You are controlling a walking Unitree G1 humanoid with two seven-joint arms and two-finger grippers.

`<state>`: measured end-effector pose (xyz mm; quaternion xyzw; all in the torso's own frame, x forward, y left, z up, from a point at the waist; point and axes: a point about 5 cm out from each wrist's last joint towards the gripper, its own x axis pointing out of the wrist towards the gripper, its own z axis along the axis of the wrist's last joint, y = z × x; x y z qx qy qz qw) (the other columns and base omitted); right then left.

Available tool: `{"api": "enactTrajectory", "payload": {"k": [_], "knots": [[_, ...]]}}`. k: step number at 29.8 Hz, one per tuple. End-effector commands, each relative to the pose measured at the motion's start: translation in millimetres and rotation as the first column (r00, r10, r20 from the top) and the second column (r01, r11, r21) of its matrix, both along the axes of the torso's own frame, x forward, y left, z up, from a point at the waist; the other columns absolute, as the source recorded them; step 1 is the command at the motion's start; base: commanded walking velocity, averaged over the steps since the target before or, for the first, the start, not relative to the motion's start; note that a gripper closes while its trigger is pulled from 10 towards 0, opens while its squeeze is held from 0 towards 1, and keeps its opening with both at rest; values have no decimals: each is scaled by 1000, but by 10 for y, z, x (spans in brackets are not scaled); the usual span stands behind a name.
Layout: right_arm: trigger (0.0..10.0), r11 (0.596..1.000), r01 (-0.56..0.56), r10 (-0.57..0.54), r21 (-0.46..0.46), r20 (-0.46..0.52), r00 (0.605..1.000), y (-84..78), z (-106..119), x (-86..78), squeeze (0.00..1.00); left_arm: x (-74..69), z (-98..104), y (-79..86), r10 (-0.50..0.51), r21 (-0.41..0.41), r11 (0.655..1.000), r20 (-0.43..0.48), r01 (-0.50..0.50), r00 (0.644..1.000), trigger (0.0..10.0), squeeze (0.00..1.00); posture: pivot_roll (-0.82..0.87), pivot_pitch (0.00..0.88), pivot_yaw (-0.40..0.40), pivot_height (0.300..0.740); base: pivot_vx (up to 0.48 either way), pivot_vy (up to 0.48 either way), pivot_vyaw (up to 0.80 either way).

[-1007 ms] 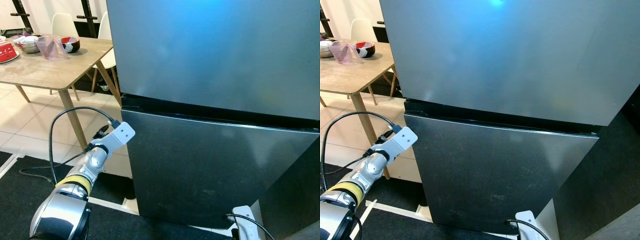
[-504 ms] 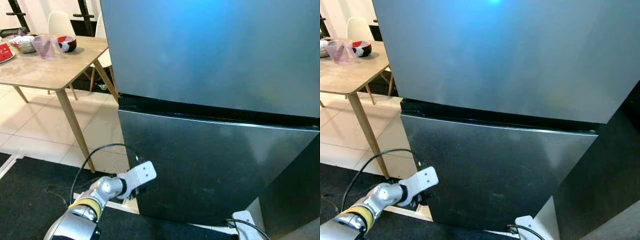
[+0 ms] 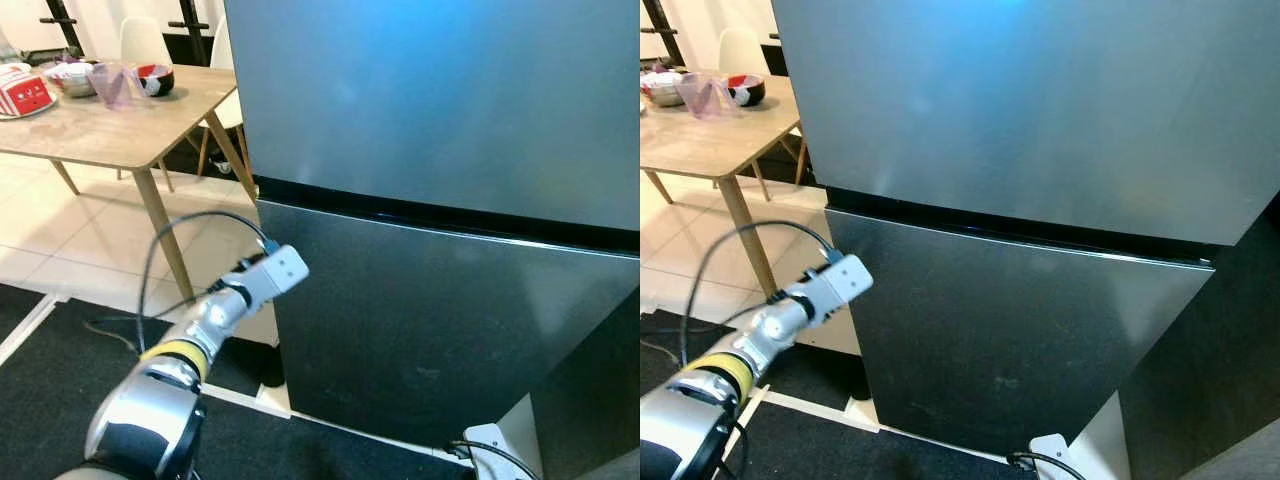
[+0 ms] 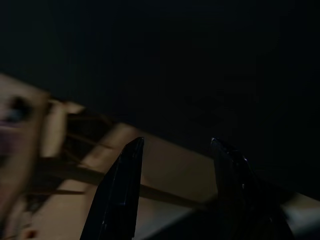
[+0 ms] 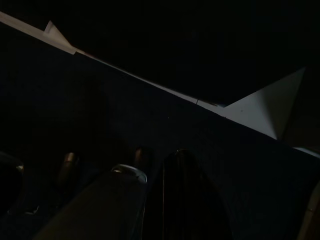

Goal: Restocking fridge

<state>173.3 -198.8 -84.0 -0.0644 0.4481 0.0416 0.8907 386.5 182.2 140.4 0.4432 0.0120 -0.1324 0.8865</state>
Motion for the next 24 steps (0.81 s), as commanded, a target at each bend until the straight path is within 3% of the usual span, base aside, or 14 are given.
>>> {"api": "enactTrajectory", "payload": {"k": [1, 4, 6, 9, 10, 12, 13, 14, 15, 17, 19, 20, 23, 24], "knots": [[10000, 1000, -4, 4, 0, -8, 1000, 13, -25, -58, 0, -53, -115, 23, -22, -3, 1000, -68, 22, 997, 10000, 0, -31, 96, 2, 740, 0, 0, 0], [10000, 1000, -2, 2, 4, -17, 1000, 22, -38, -82, 0, -244, -509, 33, -46, -99, 995, -289, 18, 956, 10000, 0, -28, 92, 5, 740, 0, 0, 0], [10000, 1000, -1, 1, 5, -21, 1000, 27, -42, -90, 0, -401, -775, 31, -56, -152, 988, -425, -11, 903, 10000, 0, -28, 88, 5, 740, 0, 0, 0], [10000, 1000, -4, 4, 9, -33, 999, 35, -51, -100, 0, -817, -1301, -2, -71, -269, 955, -607, -121, 792, 10000, 0, -31, 75, 7, 740, 0, 0, 0], [10000, 1000, -4, 4, 9, -33, 999, 35, -51, -100, 0, -817, -1301, -2, -71, -269, 955, -607, -121, 792, 10000, 0, -31, 75, 7, 740, 0, 0, 0], [10000, 1000, -5, 5, 9, -31, 999, 32, -44, -84, 0, -1078, -1561, -2, -42, -290, 934, -665, -207, 745, 10000, 0, -36, 67, 11, 740, 0, 0, 0], [10000, 1000, -2, 2, 8, -27, 1000, 20, -35, -66, 0, -1215, -1685, 16, -2, -304, 907, -693, -290, 721, 10000, 0, -36, 67, 11, 740, 0, 0, 0], [10000, 1000, -2, 2, 8, -27, 1000, 20, -35, -66, 0, -1215, -1685, 16, -2, -304, 907, -693, -290, 721, 10000, 0, -36, 67, 11, 740, 0, 0, 0], [10000, 1000, 5, -5, 7, -21, 1000, 8, -23, -42, 0, -1341, -1788, 69, 71, -314, 859, -709, -404, 702, 10000, 0, -37, 53, 13, 740, 0, 0, 0], [10000, 1000, 20, -20, 2, -8, 1000, -13, 2, 11, 0, -1594, -1959, 211, 209, -359, 657, -758, -663, 618, 10000, 0, -35, 35, 13, 740, 0, 0, 0], [10000, 1000, 21, -21, 2, -7, 1000, -14, 3, 15, 0, -1608, -1968, 219, 214, -363, 641, -762, -676, 611, 10000, 0, -35, 35, 13, 740, 0, 0, 0], [10000, 999, 43, -43, 8, 8, 999, -9, 20, 54, 0, -1669, -1987, 284, 257, -372, 599, -749, -709, 611, 10000, 0, -24, 15, 15, 740, 0, 0, 0], [10000, 998, 66, -67, 21, 23, 998, 1, 34, 84, 0, -1696, -1987, 317, 276, -392, 576, -732, -717, 622, 10000, 0, -8, 5, 11, 740, 0, 0, 0], [10000, 998, 64, -65, 23, 25, 998, 9, 41, 105, 0, -1663, -1968, 286, 273, -404, 585, -718, -704, 640, 10000, 0, 15, 5, 9, 740, 0, 0, 0]]}}
